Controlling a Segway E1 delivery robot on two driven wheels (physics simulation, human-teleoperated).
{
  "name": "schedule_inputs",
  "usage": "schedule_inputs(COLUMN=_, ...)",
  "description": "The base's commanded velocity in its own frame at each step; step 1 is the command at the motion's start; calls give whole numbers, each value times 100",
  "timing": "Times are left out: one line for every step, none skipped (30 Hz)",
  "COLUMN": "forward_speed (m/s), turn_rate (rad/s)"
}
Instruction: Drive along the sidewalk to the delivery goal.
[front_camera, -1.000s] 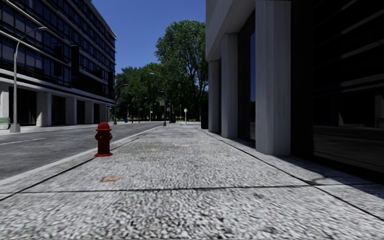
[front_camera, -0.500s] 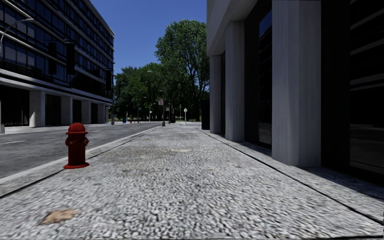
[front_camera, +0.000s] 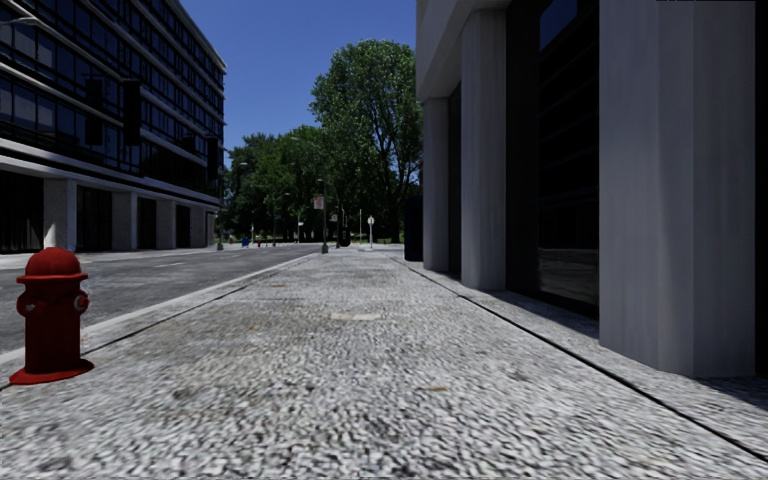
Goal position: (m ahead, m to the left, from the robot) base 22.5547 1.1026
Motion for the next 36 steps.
schedule_inputs(forward_speed=200, turn_rate=0)
schedule_inputs(forward_speed=200, turn_rate=0)
schedule_inputs(forward_speed=200, turn_rate=0)
schedule_inputs(forward_speed=200, turn_rate=0)
schedule_inputs(forward_speed=200, turn_rate=0)
schedule_inputs(forward_speed=200, turn_rate=0)
schedule_inputs(forward_speed=200, turn_rate=0)
schedule_inputs(forward_speed=200, turn_rate=0)
schedule_inputs(forward_speed=200, turn_rate=0)
schedule_inputs(forward_speed=200, turn_rate=0)
schedule_inputs(forward_speed=200, turn_rate=0)
schedule_inputs(forward_speed=200, turn_rate=0)
schedule_inputs(forward_speed=200, turn_rate=0)
schedule_inputs(forward_speed=200, turn_rate=0)
schedule_inputs(forward_speed=200, turn_rate=0)
schedule_inputs(forward_speed=200, turn_rate=0)
schedule_inputs(forward_speed=200, turn_rate=0)
schedule_inputs(forward_speed=200, turn_rate=0)
schedule_inputs(forward_speed=200, turn_rate=0)
schedule_inputs(forward_speed=200, turn_rate=0)
schedule_inputs(forward_speed=200, turn_rate=0)
schedule_inputs(forward_speed=200, turn_rate=0)
schedule_inputs(forward_speed=200, turn_rate=0)
schedule_inputs(forward_speed=200, turn_rate=0)
schedule_inputs(forward_speed=200, turn_rate=0)
schedule_inputs(forward_speed=200, turn_rate=0)
schedule_inputs(forward_speed=200, turn_rate=0)
schedule_inputs(forward_speed=200, turn_rate=0)
schedule_inputs(forward_speed=200, turn_rate=0)
schedule_inputs(forward_speed=200, turn_rate=0)
schedule_inputs(forward_speed=200, turn_rate=0)
schedule_inputs(forward_speed=200, turn_rate=0)
schedule_inputs(forward_speed=200, turn_rate=0)
schedule_inputs(forward_speed=200, turn_rate=0)
schedule_inputs(forward_speed=200, turn_rate=0)
schedule_inputs(forward_speed=200, turn_rate=0)
